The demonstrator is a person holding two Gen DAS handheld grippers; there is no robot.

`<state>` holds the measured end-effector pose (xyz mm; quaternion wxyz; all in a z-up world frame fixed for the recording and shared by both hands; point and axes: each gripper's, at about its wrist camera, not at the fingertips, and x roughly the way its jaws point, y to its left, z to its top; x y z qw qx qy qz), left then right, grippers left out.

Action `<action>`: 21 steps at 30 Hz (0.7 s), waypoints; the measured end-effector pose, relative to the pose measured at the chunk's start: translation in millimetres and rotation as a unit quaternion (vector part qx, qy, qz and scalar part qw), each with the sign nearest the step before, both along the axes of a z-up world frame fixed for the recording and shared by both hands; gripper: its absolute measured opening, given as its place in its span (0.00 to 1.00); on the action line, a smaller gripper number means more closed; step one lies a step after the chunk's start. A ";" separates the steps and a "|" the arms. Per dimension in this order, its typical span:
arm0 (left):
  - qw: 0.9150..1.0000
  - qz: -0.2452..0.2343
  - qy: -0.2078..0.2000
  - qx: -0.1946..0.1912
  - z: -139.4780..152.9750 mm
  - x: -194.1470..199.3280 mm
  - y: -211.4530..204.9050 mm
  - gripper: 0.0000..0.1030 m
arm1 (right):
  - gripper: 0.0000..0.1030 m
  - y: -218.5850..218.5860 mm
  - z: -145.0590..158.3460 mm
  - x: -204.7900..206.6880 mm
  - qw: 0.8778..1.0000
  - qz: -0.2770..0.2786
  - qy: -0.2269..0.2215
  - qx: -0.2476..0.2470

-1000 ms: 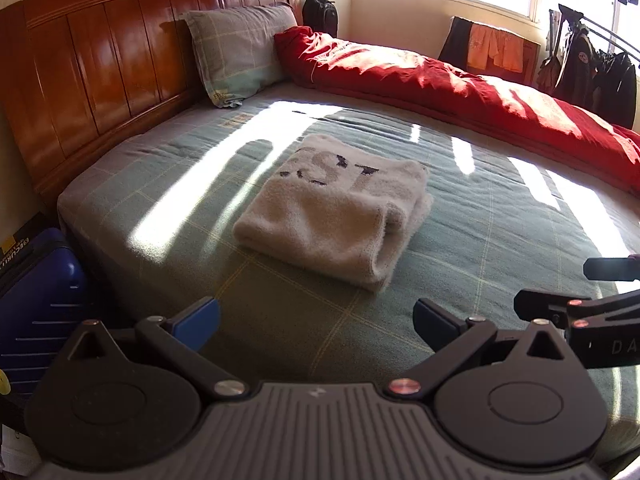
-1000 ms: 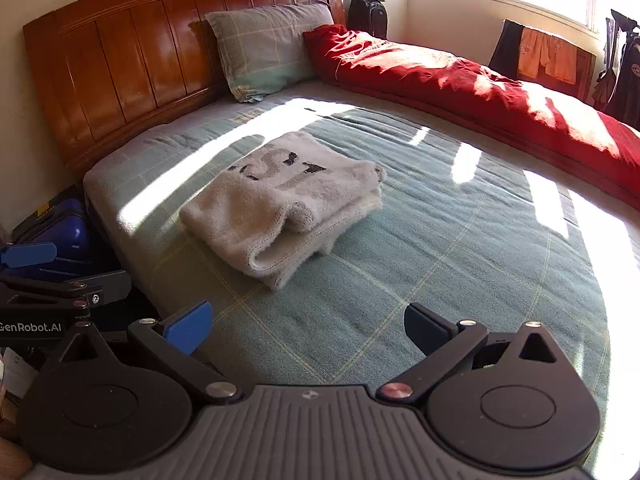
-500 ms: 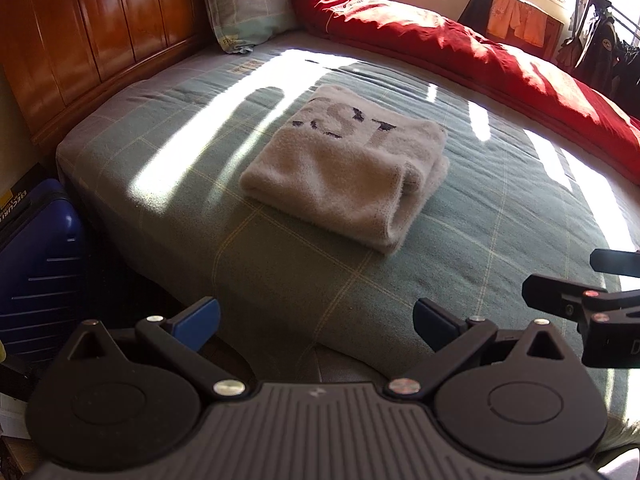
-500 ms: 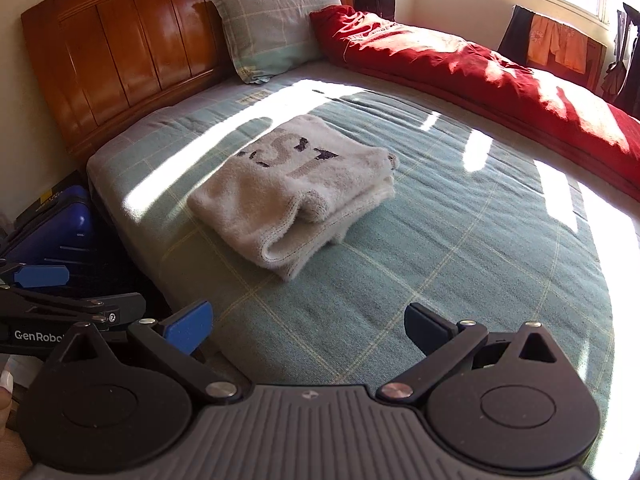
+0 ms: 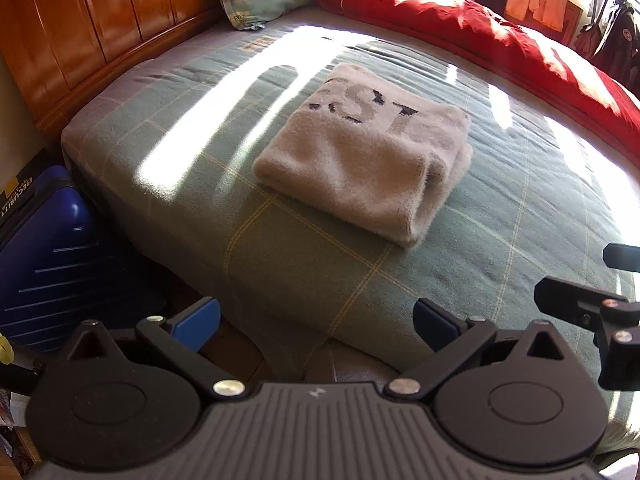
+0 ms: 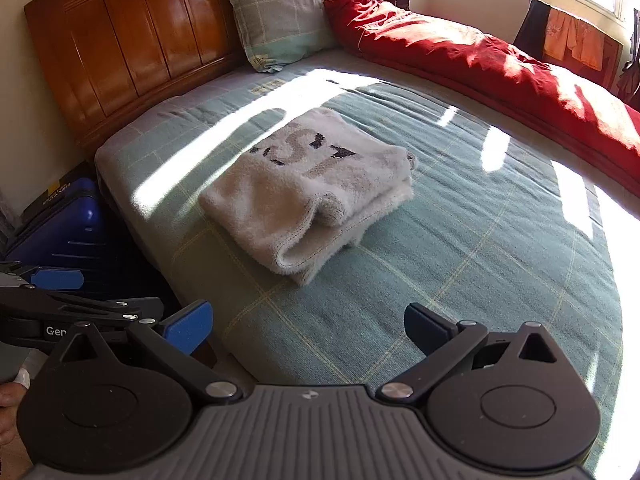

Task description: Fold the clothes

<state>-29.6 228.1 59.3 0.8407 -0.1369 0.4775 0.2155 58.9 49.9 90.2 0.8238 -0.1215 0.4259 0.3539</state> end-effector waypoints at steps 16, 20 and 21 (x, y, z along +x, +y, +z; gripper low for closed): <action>1.000 -0.019 0.014 0.003 -2.1 11.1 -3.2 0.99 | 1.00 4.1 -18.7 12.8 0.999 -0.007 0.031 -0.022; 1.000 -0.021 0.013 0.005 -1.1 13.4 -3.2 0.99 | 1.00 5.3 -23.3 18.2 0.999 -0.012 0.033 -0.029; 1.000 -0.020 0.013 0.006 -1.0 14.0 -3.1 0.99 | 1.00 5.5 -24.6 19.7 0.999 -0.013 0.035 -0.029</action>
